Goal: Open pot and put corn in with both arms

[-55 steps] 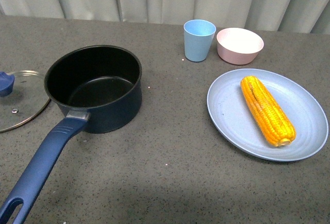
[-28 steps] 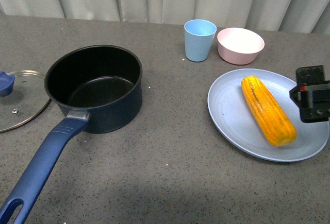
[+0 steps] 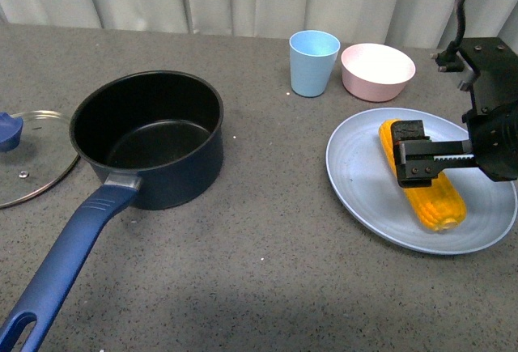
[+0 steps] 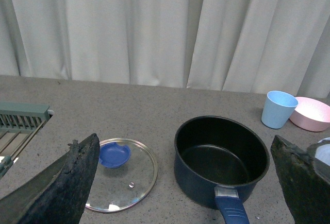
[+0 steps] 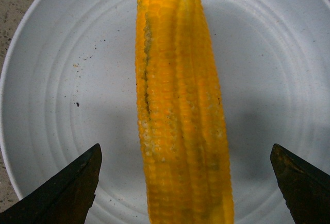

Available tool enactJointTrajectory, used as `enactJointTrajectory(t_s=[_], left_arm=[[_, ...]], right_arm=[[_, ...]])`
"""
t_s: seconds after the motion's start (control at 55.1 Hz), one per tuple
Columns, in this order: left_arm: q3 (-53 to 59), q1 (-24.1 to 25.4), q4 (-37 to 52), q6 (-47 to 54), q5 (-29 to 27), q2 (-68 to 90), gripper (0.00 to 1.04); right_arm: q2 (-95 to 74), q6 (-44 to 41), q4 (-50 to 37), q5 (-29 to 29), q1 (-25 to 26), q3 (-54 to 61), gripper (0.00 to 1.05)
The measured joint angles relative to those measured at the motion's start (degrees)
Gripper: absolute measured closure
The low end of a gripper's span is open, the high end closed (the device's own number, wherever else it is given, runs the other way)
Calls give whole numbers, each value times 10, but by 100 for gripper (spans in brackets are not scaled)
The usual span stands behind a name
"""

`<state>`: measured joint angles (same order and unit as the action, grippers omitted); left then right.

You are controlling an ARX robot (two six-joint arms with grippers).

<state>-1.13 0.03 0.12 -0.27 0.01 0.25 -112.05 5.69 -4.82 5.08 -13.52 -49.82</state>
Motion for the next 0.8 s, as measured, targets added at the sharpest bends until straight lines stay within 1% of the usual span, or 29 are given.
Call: enactJointTrajectory(t_s=[0.109,0.145,0.345,0.363,0.399,0.49,0.508,0.653,0.726,0.798], left_arm=[[0,0,0,0,0,0,6],[0,0,0,0,0,0,6],[0,0,0,0,0,0,6],[0,0,0,0,0,0,6],[0,0,0,0,0,0,6],[0,0,0,0,0,0,6],[0,0,0,0,0,0,6],[0,0,0,0,0,0,6],[0,0,0,0,0,0,6],[0,0,0,0,0,0,6]], right_arm=[[-18,3,7,1,-2,-12,9],[-22,4,10,3,-2,-16,12],[-34,6,28,5,-3,-26,40],[-35,6,30,5,-3,-27,45],[-37,6,32,5,-3,-27,51],[-37,10,36,2,-3,-29,61],[-37,11,36,-1,-3,-29,65],[-30,12,24,-19,1,-23,77],[-20,12,22,-34,4,-16,81],[2,18,22,-70,10,-2,84]])
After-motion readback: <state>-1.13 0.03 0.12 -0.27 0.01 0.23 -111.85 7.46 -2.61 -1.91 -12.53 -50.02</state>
